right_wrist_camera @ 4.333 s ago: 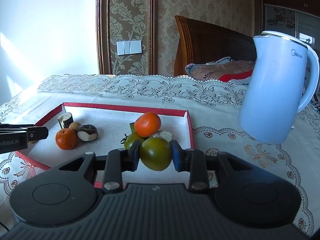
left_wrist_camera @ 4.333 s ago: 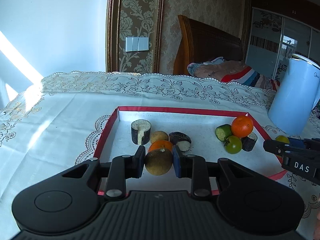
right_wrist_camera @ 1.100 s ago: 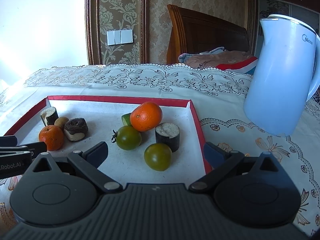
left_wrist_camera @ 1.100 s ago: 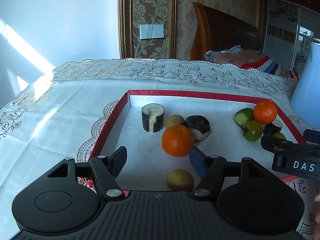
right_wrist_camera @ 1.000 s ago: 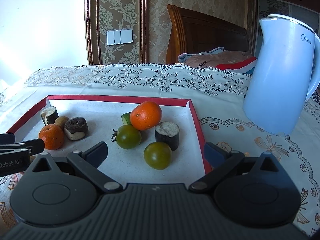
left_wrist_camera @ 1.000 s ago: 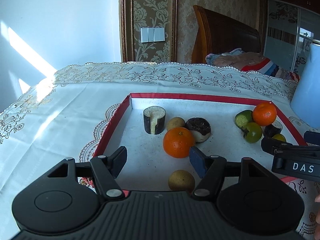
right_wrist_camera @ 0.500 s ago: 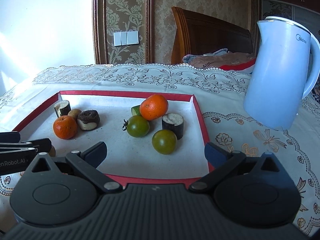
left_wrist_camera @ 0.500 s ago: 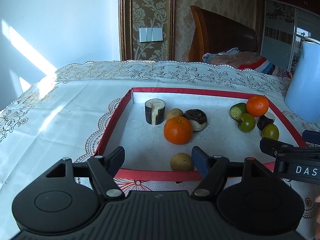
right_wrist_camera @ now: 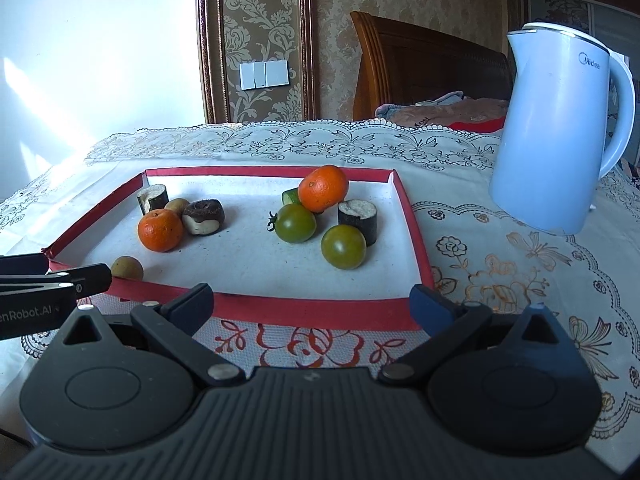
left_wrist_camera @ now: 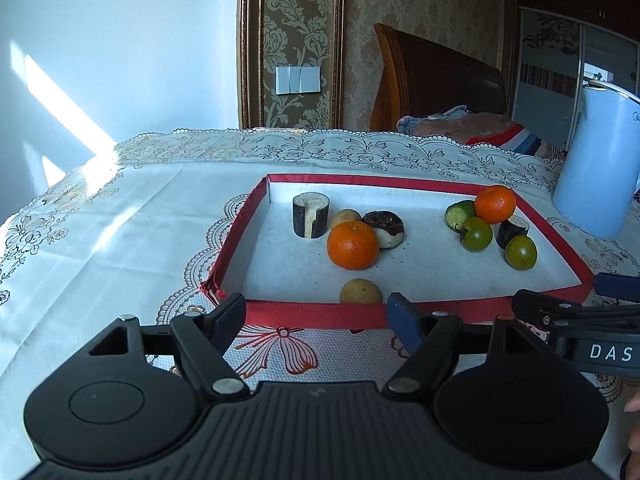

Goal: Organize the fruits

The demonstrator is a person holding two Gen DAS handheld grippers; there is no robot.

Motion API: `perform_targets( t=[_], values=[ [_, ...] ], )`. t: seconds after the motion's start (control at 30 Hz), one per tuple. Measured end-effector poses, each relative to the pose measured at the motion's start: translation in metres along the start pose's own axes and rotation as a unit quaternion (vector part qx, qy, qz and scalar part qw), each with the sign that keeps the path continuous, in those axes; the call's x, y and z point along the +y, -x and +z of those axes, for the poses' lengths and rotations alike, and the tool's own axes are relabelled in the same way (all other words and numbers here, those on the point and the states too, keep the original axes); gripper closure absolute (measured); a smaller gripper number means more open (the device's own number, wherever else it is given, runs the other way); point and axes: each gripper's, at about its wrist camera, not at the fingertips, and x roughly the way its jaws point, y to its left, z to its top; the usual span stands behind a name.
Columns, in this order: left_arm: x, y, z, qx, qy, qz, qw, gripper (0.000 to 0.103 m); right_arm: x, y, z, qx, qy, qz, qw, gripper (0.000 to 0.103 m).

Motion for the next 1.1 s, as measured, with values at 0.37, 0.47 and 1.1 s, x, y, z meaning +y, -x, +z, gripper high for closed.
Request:
perform_targets(
  t=[0.37,0.47,1.1],
  values=[
    [0.001,0.011,-0.013,-0.012,-0.009,0.017,0.9997,0.026,0.001,0.01,-0.011,0.0,-0.004,0.005,1.0,0.0],
    [-0.002,0.012,-0.015,-0.011,-0.022,0.02,0.9995,0.026,0.0,0.01,-0.012,0.002,-0.005,0.005,1.0,0.0],
    [-0.002,0.013,-0.015,-0.02,-0.029,0.029,0.999,0.025,0.0,0.007,-0.014,0.009,-0.005,0.005,1.0,0.0]
  ],
)
